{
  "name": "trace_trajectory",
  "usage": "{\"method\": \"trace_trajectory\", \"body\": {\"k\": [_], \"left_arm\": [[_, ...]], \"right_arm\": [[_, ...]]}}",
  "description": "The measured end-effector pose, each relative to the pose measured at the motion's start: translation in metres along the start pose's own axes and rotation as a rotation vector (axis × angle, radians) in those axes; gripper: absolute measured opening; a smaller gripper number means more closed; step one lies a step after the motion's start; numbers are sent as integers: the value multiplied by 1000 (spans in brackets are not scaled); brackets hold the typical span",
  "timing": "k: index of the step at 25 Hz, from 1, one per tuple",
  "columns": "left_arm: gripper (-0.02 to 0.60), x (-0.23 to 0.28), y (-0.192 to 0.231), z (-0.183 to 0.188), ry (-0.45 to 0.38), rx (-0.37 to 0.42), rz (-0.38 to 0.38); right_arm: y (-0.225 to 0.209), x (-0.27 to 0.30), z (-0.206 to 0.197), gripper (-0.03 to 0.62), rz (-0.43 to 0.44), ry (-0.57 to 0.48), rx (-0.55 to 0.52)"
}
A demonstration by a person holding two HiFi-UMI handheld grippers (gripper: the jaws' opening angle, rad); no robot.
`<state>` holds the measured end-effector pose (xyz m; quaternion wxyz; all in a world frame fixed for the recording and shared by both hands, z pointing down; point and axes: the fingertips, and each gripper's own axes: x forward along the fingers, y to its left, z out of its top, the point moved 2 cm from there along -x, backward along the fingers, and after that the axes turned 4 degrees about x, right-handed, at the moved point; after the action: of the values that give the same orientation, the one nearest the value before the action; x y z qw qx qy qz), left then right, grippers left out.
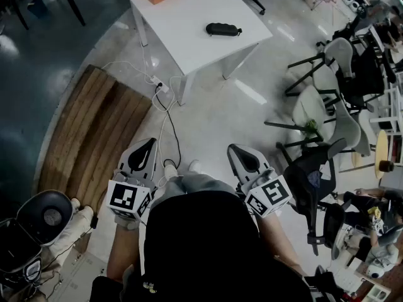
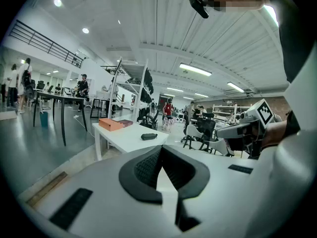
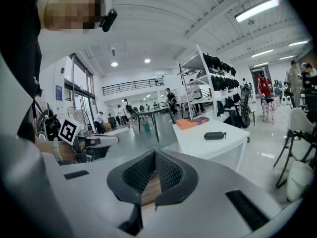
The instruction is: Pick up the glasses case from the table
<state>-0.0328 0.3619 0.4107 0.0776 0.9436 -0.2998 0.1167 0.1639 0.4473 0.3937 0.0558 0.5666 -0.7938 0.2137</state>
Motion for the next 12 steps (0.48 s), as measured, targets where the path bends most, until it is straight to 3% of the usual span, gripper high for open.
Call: {"method": "trace_trajectory", "body": {"k": [6, 12], "left_arm": [[18, 0, -14, 8, 6, -9, -1], [18, 11, -19, 14, 22, 14, 44]], "right_arm": [[0, 0, 12, 28, 33, -9, -8], [-20, -2, 20, 28, 81, -53, -4]]}}
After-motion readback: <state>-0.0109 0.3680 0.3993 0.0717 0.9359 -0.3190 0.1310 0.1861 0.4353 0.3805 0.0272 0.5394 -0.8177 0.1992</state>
